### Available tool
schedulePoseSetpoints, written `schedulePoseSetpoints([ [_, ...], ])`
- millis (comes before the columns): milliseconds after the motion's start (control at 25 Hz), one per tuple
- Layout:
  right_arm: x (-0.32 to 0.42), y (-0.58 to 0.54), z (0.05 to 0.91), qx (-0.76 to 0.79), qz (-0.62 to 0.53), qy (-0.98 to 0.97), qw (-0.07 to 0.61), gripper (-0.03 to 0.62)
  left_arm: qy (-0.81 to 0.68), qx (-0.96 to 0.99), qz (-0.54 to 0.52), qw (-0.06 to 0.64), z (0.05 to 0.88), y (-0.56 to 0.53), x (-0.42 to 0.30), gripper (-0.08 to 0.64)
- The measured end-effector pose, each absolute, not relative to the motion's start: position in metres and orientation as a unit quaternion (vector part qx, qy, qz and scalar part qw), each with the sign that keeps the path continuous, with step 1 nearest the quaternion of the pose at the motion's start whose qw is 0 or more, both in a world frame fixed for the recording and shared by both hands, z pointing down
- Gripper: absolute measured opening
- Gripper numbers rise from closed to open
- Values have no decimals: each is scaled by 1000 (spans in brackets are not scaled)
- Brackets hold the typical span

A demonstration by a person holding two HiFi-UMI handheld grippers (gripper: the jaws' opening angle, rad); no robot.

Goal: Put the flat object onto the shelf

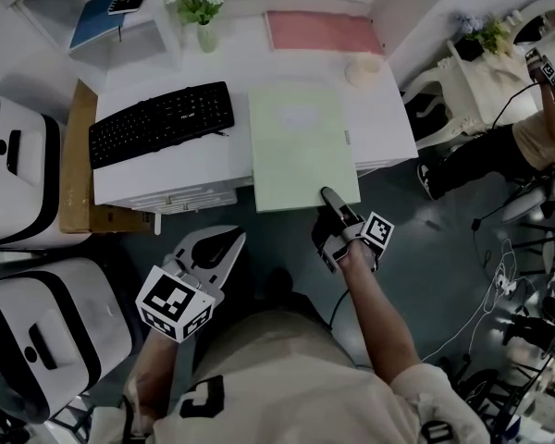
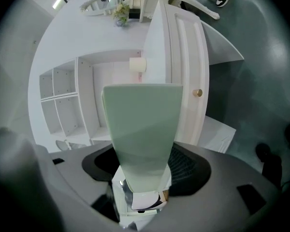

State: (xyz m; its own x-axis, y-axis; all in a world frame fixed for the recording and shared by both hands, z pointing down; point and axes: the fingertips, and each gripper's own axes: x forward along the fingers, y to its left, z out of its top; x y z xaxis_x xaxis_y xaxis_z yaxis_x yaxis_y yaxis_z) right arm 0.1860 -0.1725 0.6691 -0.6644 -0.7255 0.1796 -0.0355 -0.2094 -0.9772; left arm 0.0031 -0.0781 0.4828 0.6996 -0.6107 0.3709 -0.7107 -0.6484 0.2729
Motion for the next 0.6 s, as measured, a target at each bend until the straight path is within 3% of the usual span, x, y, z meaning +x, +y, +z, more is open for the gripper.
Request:
schedulePoseSetpoints([
  [600, 167, -150, 616, -268, -705, 611, 241, 302, -417, 883, 124, 178, 471, -70, -7, 12],
])
